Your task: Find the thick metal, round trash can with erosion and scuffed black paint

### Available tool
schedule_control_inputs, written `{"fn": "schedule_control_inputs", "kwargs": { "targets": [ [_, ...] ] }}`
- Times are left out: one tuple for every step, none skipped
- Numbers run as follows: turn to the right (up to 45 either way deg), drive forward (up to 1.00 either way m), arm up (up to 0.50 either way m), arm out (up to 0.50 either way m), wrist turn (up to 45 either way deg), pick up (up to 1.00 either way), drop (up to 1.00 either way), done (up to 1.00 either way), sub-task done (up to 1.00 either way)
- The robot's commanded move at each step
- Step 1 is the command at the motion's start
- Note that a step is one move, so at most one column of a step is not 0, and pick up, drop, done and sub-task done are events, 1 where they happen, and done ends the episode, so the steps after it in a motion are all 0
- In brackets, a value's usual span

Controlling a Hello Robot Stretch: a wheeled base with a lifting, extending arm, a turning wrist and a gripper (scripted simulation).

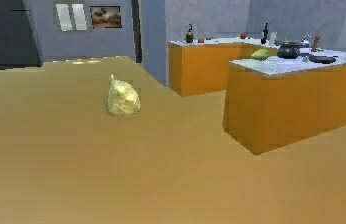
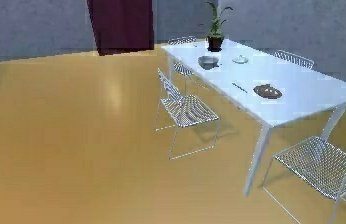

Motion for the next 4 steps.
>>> {"fn": "schedule_control_inputs", "kwargs": {
  "targets": [
    [0.0, 1.0, 0.0, 0.0, 0.0, 0.0, 0.0, 0.0, 0.0],
    [0.0, 1.0, 0.0, 0.0, 0.0, 0.0, 0.0, 0.0, 0.0],
    [0.0, 0.3, 0.0, 0.0, 0.0, 0.0, 0.0, 0.0, 0.0],
    [-45.0, 0.0, 0.0, 0.0, 0.0, 0.0, 0.0, 0.0, 0.0]
  ]
}}
